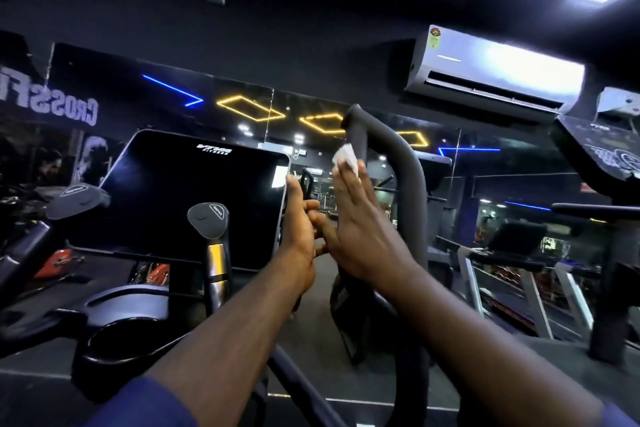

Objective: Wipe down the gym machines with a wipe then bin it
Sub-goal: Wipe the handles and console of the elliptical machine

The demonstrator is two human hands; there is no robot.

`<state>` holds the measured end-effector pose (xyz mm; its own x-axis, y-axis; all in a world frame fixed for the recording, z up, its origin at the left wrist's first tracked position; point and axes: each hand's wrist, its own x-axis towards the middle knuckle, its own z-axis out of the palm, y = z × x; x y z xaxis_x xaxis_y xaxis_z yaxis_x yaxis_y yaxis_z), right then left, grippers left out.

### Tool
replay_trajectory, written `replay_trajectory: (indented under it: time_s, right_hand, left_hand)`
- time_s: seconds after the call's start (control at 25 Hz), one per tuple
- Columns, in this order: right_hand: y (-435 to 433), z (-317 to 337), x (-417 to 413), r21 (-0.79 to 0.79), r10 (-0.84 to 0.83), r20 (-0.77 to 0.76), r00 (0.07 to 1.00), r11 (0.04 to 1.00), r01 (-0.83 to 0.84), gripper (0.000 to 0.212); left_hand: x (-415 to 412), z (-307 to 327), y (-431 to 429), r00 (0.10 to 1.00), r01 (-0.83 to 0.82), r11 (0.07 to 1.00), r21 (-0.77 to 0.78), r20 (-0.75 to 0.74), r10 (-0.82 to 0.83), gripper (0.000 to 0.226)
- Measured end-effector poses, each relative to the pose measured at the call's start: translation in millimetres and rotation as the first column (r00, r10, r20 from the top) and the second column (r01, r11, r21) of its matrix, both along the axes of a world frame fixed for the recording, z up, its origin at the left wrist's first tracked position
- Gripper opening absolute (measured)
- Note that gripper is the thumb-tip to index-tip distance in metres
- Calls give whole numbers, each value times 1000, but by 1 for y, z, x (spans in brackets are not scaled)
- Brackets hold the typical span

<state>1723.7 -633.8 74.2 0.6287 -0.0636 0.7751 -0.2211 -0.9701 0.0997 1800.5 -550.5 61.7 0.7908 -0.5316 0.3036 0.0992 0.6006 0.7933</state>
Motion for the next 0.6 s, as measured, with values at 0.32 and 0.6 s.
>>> replay_trajectory:
  time_s: [0.32, 0.6]
  right_hand:
    - [10, -7, 5, 72, 5, 48, 999, 997, -8, 81]
    - [8, 41, 23, 56, -50, 52, 997, 997, 47, 81]
  left_hand:
    - [16, 11, 0, 992, 99, 994, 47, 70, -103, 99]
    - [28, 36, 4, 987, 104, 994, 23, 122, -106, 88]
